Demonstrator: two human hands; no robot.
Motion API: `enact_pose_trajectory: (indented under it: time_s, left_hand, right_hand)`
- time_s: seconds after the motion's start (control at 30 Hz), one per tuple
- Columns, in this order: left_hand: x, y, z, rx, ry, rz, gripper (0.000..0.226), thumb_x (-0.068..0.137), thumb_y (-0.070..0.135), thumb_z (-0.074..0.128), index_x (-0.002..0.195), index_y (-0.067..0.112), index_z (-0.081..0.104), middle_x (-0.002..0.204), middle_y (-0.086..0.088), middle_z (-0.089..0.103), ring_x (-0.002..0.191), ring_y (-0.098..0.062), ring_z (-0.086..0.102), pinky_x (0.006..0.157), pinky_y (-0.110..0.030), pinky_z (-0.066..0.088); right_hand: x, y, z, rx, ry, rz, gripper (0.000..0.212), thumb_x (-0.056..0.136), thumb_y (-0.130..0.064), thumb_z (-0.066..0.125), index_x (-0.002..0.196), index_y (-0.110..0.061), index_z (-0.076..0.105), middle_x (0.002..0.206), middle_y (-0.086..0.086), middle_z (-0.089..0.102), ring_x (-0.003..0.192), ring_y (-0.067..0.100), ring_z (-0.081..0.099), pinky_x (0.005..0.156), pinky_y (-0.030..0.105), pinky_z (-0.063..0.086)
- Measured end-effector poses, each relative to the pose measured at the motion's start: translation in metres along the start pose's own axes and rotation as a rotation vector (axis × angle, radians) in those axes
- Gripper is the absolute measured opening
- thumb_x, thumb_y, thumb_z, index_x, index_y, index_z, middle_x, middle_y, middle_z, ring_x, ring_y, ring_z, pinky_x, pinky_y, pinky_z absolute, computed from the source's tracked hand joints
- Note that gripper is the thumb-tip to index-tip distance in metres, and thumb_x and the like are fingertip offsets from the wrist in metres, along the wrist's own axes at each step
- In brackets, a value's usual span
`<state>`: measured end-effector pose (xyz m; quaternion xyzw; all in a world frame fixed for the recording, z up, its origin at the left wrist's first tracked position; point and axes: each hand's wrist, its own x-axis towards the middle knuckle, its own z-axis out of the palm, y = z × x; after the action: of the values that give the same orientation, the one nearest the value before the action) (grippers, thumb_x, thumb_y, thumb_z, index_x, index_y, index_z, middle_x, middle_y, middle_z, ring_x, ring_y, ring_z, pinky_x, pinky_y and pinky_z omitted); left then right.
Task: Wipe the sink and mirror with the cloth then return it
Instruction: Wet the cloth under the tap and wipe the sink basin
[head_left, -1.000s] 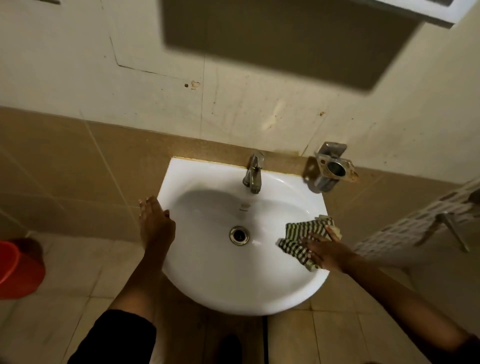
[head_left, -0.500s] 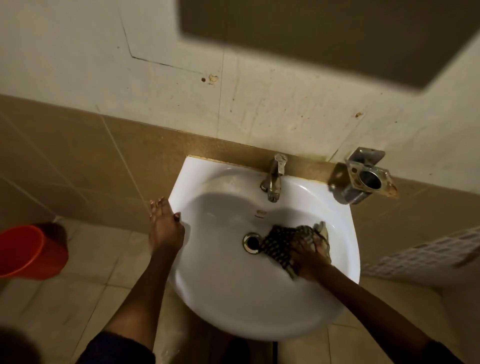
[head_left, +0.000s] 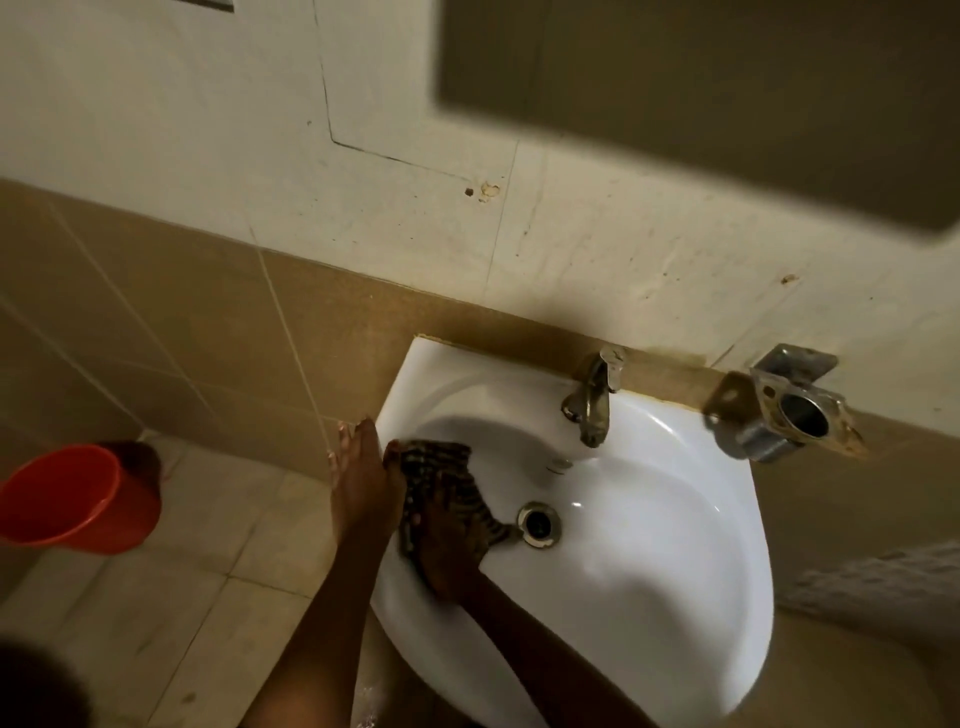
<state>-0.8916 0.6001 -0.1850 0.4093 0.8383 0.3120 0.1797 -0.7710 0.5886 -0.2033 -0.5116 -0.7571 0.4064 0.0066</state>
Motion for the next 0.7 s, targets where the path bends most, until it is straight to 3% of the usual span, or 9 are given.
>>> enact_pose_trajectory:
  time_s: [0.07,0.17,0.23,0.3,0.43,0.53,0.6,0.67,0.7]
  left_hand:
    - [-0.004,-0.001,0.001,-0.016,0.002,-0.009,0.057,0.098,0.035,0.033,0.146,0.005,0.023,0.155,-0.016,0.025,0.147,-0.026,0.010,0.121,-0.044,0.010]
    - [-0.003,0.000,0.002,-0.035,0.006,-0.007,0.060,0.097,0.038,0.034,0.146,0.007,0.022,0.156,-0.015,0.024,0.148,-0.024,0.008,0.121,-0.042,0.011]
    - [-0.001,0.001,0.001,-0.038,0.002,-0.015,0.061,0.096,0.038,0.035,0.146,0.006,0.022,0.156,-0.015,0.024,0.148,-0.025,0.010,0.120,-0.041,0.011]
    - [-0.003,0.001,-0.001,-0.030,0.006,-0.012,0.061,0.096,0.038,0.037,0.146,0.005,0.024,0.155,-0.017,0.026,0.147,-0.027,0.013,0.119,-0.042,0.014]
    - [-0.006,0.004,-0.004,-0.055,-0.005,-0.007,0.060,0.096,0.036,0.038,0.145,0.003,0.025,0.153,-0.021,0.028,0.145,-0.032,0.017,0.117,-0.048,0.019]
    - [-0.006,0.007,-0.004,-0.076,-0.001,-0.006,0.059,0.096,0.035,0.039,0.143,0.002,0.027,0.151,-0.022,0.031,0.145,-0.034,0.018,0.117,-0.050,0.022]
    - [-0.007,0.007,-0.005,-0.067,0.003,-0.018,0.059,0.095,0.037,0.040,0.143,0.003,0.029,0.150,-0.022,0.033,0.144,-0.035,0.020,0.116,-0.052,0.024]
    - [-0.007,0.007,-0.005,-0.058,0.003,-0.024,0.060,0.095,0.040,0.041,0.142,0.005,0.030,0.149,-0.022,0.035,0.143,-0.036,0.023,0.114,-0.055,0.027]
    - [-0.007,0.007,-0.006,-0.055,0.002,-0.025,0.060,0.094,0.040,0.041,0.142,0.005,0.030,0.149,-0.022,0.035,0.143,-0.037,0.023,0.113,-0.056,0.027]
  right_hand:
    - [0.032,0.015,0.004,0.029,0.201,0.109,0.096,0.079,-0.073,-0.011,0.144,-0.013,0.026,0.151,0.013,0.029,0.139,0.033,0.028,0.113,0.061,0.017]
    - [0.050,0.017,0.006,0.001,0.196,0.259,0.067,0.092,-0.049,0.009,0.133,-0.012,0.048,0.136,0.018,0.052,0.123,0.040,0.050,0.097,0.071,0.033]
    - [0.050,0.013,0.007,-0.060,0.231,0.279,0.067,0.088,-0.048,0.018,0.142,-0.012,0.033,0.149,0.017,0.035,0.136,0.039,0.034,0.103,0.071,0.022]
    - [0.049,0.013,0.007,-0.030,0.150,0.221,0.080,0.080,-0.056,0.012,0.148,-0.014,0.010,0.158,0.011,0.006,0.145,0.033,0.006,0.113,0.065,0.006]
    - [-0.015,0.012,-0.013,-0.005,-0.210,-0.040,0.072,0.091,-0.057,0.029,0.145,-0.010,0.022,0.156,0.017,0.012,0.143,0.036,0.011,0.117,0.054,0.009]
    - [-0.082,0.062,-0.041,0.004,-0.436,-0.118,0.106,0.046,-0.079,0.005,0.137,-0.037,0.039,0.152,0.019,0.026,0.140,0.024,0.022,0.116,0.046,0.015]
    - [-0.111,0.083,-0.074,0.383,-0.490,0.051,0.081,0.064,-0.081,0.025,0.130,-0.039,0.047,0.142,0.025,0.041,0.130,0.032,0.042,0.111,0.048,0.031]
    - [-0.115,0.110,-0.112,0.256,-0.258,0.090,0.036,0.094,-0.036,0.048,0.106,-0.002,0.054,0.111,0.031,0.059,0.096,0.034,0.065,0.090,0.043,0.053]
    - [-0.107,0.141,-0.128,0.170,-0.149,0.117,0.017,0.094,-0.019,0.053,0.100,-0.003,0.054,0.099,0.026,0.063,0.086,0.028,0.067,0.087,0.041,0.055]
